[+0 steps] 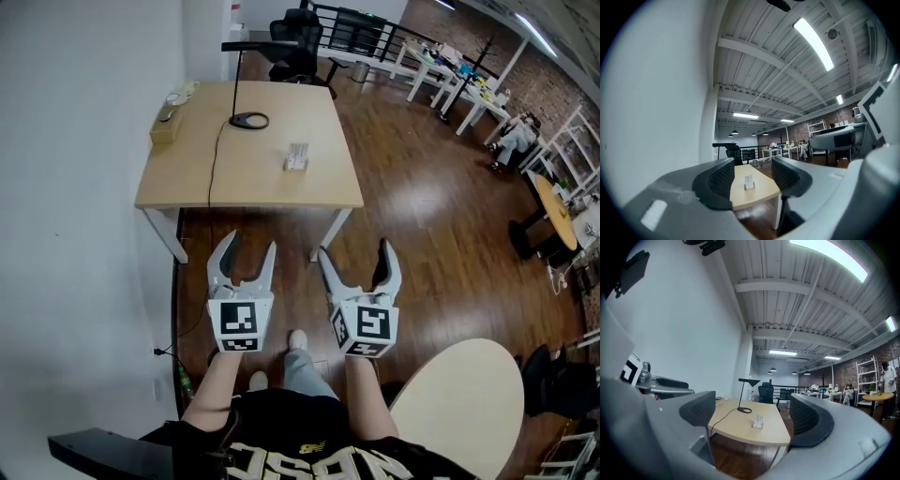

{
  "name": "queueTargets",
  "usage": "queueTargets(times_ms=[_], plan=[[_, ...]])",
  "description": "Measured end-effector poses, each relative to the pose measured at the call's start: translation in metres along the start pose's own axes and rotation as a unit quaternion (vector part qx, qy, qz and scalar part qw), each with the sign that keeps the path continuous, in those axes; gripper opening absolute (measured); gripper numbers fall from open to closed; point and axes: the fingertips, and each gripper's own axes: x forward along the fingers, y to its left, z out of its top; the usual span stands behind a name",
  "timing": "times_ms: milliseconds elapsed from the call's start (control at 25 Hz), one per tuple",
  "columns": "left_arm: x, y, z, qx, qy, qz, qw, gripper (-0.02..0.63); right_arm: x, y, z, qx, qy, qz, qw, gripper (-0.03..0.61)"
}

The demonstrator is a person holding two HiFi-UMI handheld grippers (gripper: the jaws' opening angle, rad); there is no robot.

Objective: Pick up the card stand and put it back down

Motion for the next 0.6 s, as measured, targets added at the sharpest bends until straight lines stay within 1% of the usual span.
queueTargets(times_ms=[160,280,360,440,600], plan=[[0.049,0.005,0.0,0.012,0.014,0.014,0.9997,0.246,0.05,-0.017,0.0,0.051,0.002,0.035,0.998,0.489],[0.089,0.003,0.017,0.025,0.004,0.018,0.9995,0.247,0.091,-0.036,0.013,0.055,-0.018,0.05,0.997,0.489],[0.113,0.003,0.031,0.033,-0.006,0.026,0.9991,0.247,0.12,-0.051,0.016,0.073,-0.025,0.057,0.995,0.489],[0.135,0.007,0.039,0.039,-0.012,0.043,0.9982,0.246,0.146,-0.059,0.019,0.089,-0.032,0.072,0.993,0.489],[0.166,0.013,0.041,0.031,-0.007,0.074,0.9968,0.245,0.176,-0.07,0.019,0.085,-0.039,0.097,0.991,0.489]])
